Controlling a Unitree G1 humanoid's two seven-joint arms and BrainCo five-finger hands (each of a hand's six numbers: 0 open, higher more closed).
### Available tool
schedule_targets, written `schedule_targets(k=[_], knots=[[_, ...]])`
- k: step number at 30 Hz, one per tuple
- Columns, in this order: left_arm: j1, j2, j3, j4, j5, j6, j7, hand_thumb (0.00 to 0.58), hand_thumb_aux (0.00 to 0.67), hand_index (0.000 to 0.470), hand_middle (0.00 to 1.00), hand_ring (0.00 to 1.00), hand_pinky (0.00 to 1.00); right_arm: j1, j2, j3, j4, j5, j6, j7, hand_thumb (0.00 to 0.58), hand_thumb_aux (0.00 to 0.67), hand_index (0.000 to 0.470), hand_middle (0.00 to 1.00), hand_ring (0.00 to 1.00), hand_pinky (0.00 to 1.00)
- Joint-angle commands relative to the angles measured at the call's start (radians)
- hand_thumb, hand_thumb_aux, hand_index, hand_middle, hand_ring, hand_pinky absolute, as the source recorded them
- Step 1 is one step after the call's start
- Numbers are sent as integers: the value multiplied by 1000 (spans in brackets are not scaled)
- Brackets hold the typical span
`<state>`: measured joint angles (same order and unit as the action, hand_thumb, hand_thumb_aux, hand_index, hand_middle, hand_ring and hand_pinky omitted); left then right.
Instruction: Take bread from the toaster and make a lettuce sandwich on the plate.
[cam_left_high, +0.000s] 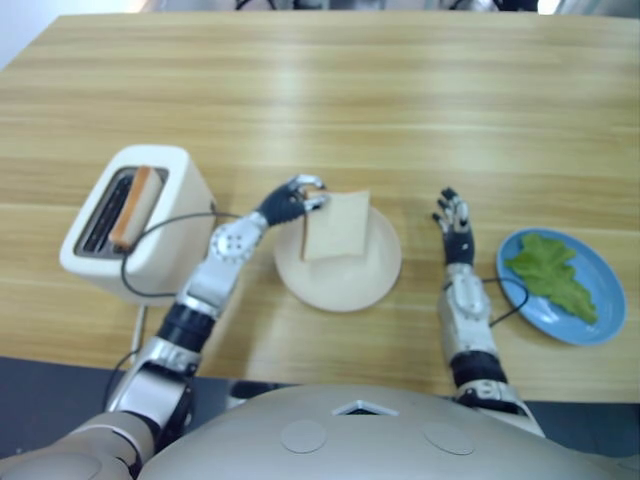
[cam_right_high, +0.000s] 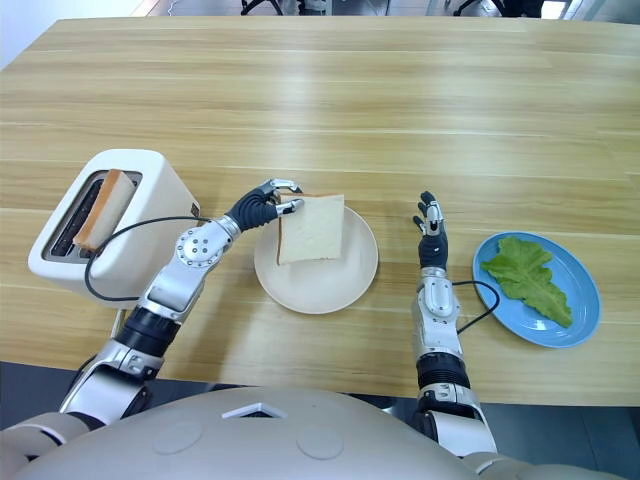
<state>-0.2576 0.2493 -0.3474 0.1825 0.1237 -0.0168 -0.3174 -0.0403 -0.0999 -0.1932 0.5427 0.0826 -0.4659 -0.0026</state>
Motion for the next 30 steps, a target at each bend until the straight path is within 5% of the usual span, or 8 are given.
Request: schedule_targets(k=[1, 15, 16, 24, 30], knots=[[-29, -7, -43, 145, 55, -61, -32, 580, 670, 460, 1000, 1000, 1000, 14, 0, 4, -14, -5, 28, 0, 0, 0, 0, 0, 0, 0], [-52, 36, -102, 248, 209, -122, -47, 580, 670, 460, 1000, 1000, 1000, 33, 1, 5, -44, -6, 43, 1, 0, 0, 0, 0, 0, 0], [-57, 42, -105, 249, 232, -120, -36, 0, 0, 0, 0, 0, 0, 34, 1, 6, -46, -6, 45, 2, 0, 0, 0, 0, 0, 0], [-16, 119, -42, -23, 448, -135, 223, 0, 0, 0, 0, 0, 0, 66, 0, 14, -101, -19, 38, 3, 0, 0, 0, 0, 0, 0], [101, 106, 52, -329, 432, -134, 272, 0, 0, 0, 0, 0, 0, 139, -9, 51, -326, -54, 62, 17, 0, 0, 0, 0, 0, 0]])
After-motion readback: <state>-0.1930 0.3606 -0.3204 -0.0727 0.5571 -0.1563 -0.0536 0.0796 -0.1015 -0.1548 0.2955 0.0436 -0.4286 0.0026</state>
